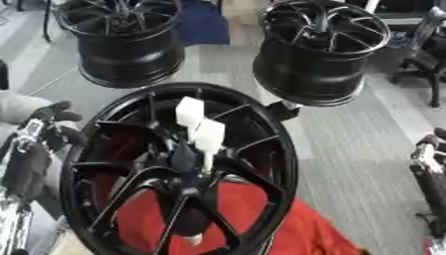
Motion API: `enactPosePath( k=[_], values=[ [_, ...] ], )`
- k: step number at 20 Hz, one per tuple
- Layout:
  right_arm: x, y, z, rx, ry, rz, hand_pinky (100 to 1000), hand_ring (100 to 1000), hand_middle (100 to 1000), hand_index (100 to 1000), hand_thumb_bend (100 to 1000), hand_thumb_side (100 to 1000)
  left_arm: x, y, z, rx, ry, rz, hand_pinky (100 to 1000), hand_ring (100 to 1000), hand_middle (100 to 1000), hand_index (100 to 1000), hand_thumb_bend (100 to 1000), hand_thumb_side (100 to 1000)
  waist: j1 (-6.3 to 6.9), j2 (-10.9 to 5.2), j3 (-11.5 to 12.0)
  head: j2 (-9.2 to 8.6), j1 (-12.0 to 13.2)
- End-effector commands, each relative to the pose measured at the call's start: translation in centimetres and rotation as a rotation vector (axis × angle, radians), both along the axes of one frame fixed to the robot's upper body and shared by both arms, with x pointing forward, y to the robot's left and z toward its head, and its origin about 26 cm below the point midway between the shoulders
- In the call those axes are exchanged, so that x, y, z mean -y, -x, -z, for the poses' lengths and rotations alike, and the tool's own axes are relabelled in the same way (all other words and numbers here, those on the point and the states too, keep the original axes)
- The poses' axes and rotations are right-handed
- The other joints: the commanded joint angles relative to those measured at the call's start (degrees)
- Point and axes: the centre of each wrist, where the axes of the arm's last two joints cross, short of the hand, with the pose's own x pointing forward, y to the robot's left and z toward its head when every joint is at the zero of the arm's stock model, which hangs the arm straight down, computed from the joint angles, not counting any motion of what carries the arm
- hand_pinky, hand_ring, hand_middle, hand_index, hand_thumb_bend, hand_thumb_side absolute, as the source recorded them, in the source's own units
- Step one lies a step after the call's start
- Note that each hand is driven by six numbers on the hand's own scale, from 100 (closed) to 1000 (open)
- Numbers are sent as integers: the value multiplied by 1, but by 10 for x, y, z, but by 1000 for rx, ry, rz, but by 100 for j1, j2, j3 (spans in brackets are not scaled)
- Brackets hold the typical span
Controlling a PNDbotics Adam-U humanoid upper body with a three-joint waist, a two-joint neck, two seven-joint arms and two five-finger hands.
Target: Pull the pin out of the wheel hub.
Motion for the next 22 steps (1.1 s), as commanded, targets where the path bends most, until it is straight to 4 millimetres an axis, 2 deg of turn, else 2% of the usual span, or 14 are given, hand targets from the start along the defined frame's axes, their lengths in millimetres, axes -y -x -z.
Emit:
enactPosePath(
  k=[1,22],
  values=[
    [0,-1,-9,33,4,-8,519,587,597,797,100,487,2,-1,-7,24,-11,17,563,527,648,836,100,840,-3,-23,3,-15,10],
    [-1,-1,-9,32,5,-12,519,588,597,798,100,484,4,1,-9,29,-11,30,563,527,646,835,100,841,-6,-17,20,-15,42]
  ],
)
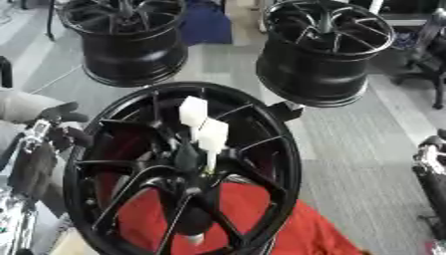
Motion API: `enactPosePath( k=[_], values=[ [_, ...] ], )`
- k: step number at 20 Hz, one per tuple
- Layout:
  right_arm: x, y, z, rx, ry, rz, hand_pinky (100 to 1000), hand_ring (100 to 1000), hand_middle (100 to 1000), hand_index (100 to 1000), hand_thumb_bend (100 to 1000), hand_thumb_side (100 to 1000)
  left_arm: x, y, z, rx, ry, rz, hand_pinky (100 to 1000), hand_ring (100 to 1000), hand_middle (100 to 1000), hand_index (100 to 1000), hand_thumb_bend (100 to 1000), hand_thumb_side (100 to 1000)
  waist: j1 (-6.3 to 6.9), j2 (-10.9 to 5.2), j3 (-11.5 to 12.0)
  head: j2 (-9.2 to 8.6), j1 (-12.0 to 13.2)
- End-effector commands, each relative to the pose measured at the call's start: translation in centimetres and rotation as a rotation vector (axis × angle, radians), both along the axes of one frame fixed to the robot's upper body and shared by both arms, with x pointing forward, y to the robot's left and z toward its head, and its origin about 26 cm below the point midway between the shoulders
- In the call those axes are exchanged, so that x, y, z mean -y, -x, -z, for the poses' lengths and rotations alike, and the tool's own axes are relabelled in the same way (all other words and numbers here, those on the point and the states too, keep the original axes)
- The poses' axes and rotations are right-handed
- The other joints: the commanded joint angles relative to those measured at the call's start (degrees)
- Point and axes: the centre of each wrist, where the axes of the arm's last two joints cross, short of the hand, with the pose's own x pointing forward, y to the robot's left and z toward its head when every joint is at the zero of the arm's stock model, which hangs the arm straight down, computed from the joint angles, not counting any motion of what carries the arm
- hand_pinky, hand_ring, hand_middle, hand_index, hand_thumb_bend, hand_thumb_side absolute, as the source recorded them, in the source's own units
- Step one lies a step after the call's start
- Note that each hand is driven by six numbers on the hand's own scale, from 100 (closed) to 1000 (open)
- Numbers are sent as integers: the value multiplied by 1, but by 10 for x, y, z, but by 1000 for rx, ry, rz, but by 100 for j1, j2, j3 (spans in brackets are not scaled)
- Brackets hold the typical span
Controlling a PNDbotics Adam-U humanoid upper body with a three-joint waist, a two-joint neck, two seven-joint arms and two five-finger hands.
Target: Pull the pin out of the wheel hub.
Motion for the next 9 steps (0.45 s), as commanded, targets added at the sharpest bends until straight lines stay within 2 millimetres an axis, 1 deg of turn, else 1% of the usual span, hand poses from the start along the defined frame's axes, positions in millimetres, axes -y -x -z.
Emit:
enactPosePath(
  k=[1,9],
  values=[
    [-1,-1,-9,33,5,-11,519,588,597,798,100,483,0,0,-9,27,-12,5,563,527,646,834,100,841,6,-24,1,-15,13],
    [0,-1,-9,33,7,-9,518,588,598,798,100,483,1,0,-9,26,-15,5,568,527,645,834,100,843,3,-33,3,-15,3]
  ],
)
